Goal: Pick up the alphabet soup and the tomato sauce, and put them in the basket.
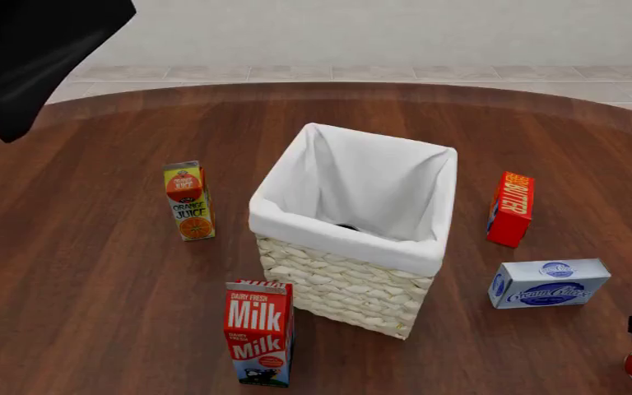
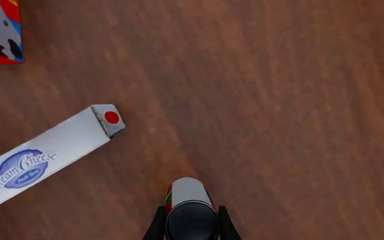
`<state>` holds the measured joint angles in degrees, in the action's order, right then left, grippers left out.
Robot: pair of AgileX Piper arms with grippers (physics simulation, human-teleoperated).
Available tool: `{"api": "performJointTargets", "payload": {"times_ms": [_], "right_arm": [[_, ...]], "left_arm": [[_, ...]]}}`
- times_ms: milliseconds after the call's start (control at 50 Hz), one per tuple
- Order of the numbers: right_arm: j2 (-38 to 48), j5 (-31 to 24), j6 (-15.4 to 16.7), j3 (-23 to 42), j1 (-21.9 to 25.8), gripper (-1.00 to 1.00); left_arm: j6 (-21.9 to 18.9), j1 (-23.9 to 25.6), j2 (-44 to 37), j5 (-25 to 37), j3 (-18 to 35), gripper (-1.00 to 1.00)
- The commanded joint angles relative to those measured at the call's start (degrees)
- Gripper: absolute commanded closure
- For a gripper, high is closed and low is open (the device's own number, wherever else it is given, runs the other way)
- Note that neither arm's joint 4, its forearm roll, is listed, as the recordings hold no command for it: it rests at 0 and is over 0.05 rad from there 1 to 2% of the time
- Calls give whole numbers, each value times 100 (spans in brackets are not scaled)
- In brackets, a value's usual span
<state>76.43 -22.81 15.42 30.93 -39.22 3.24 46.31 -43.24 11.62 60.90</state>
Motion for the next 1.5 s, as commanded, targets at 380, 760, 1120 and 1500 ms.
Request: {"api": "performJointTargets", "payload": {"times_ms": [380,760,1120,1500], "right_arm": [[-263,-254,-39,98,-40,100],[-658,-777,-122,587,108,100],[-1107,-1381,-275,1161,270,100],[-1529,-2125,-497,2178,782,100]], "left_arm": [[11,11,4,-4,-1,-100],[33,21,21,-25,-16,-100],[23,41,42,-7,61,-100],[10,21,14,13,103,-100]]}}
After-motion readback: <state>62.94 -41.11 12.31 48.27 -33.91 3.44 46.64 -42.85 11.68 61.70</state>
